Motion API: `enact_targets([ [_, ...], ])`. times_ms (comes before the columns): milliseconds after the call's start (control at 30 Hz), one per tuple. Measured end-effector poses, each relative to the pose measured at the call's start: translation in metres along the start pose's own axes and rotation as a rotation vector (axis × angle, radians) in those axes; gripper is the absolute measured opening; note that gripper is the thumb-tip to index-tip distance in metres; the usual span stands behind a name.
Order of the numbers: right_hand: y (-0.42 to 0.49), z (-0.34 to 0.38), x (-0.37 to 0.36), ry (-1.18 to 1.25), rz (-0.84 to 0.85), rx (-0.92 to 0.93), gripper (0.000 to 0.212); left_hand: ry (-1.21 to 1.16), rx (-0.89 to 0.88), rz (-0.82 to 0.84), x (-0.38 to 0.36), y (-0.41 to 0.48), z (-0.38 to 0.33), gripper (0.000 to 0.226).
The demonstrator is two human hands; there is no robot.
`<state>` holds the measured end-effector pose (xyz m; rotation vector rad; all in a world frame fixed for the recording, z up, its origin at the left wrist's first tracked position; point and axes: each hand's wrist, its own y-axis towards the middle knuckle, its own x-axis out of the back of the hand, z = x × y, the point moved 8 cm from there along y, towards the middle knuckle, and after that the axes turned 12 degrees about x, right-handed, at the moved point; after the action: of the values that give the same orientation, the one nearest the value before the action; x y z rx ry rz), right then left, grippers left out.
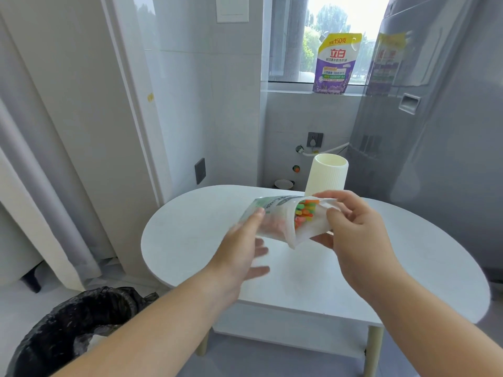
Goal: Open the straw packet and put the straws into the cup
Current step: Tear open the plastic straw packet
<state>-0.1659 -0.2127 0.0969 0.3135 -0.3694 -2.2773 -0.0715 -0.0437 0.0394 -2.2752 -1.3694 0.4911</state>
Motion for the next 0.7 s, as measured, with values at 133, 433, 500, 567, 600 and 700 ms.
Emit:
enact_targets([
  [133,-0.005,-0.005,-0.005,0.196,0.069,-0.068,0.037,-0.391,0.227,0.343,-0.024,0.011,0.017,0.076],
  [433,-0.013,-0.026,-0.005,0.617,0.011,-0.383,0.031,-0.647,-0.158,0.452,-0.034,0.015,-0.034,0.051],
  [500,-0.019,-0.034,-0.007,0.663,-0.039,-0.438,0.043,-0.594,-0.205,0.335,-0.028,0.017,-0.042,0.036],
  [567,-0.022,-0.043,-0.008,0.651,-0.08,-0.492,0.042,-0.526,-0.254,0.266,-0.026,0.016,-0.048,0.035],
  [600,-0.022,-0.046,-0.009,0.653,-0.096,-0.52,0.043,-0.488,-0.294,0.248,-0.026,0.014,-0.052,0.037],
  [700,-0.02,-0.055,-0.018,0.746,-0.149,-0.626,0.051,-0.355,-0.466,0.213,-0.03,0.005,-0.065,0.045],
])
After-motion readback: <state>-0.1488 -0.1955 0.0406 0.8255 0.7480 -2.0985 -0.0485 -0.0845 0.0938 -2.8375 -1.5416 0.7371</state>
